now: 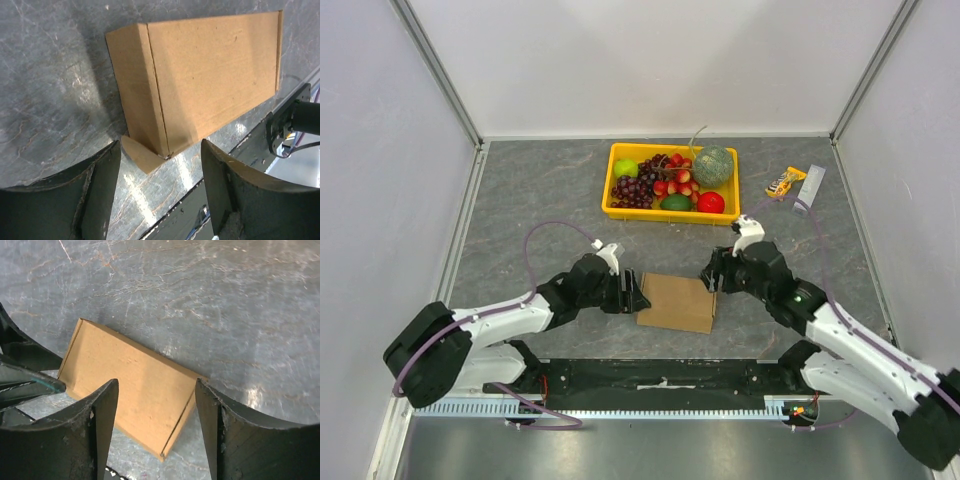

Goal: Fold the paper box

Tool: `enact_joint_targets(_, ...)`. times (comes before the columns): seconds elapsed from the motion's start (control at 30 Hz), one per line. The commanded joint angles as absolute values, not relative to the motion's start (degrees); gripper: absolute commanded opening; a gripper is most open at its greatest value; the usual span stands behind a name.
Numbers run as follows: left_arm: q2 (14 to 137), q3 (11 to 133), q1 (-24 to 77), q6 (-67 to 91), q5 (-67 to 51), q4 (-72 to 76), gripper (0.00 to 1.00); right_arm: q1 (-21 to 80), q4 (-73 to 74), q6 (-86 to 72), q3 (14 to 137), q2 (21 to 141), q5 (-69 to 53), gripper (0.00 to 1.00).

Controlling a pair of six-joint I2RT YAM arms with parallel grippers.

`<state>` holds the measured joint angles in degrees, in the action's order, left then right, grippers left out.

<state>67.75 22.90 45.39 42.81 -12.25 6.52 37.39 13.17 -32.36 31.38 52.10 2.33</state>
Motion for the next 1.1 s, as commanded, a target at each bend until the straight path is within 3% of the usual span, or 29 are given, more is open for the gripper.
enact_joint_targets(0.0,70.1,27.9,45.5,39.5,-9.2,4.3,0.71,37.4,23.3,-40.2,28.5,43.2,7.9,0.71)
enact_joint_targets(0.13,72.3,30.6,45.4,38.6,-8.3,3.3,0.72,37.4,28.4,-45.5,25.2,37.0,6.0,0.71)
enact_joint_targets(0.4,75.8,34.3,45.4,36.2,-8.8,2.5,0.74,37.5,23.3,-51.7,12.8,22.2,-4.2,0.73)
enact_joint_targets(0.8,81.8,35.9,45.4,35.1,-11.3,3.8,0.74,37.5,15.6,-58.9,6.2,25.3,-11.9,0.77)
enact_joint_targets(1.07,82.4,35.1,45.4,35.5,-11.6,4.3,0.73,37.5,13.3,-65.7,3.4,23.4,-15.9,0.71)
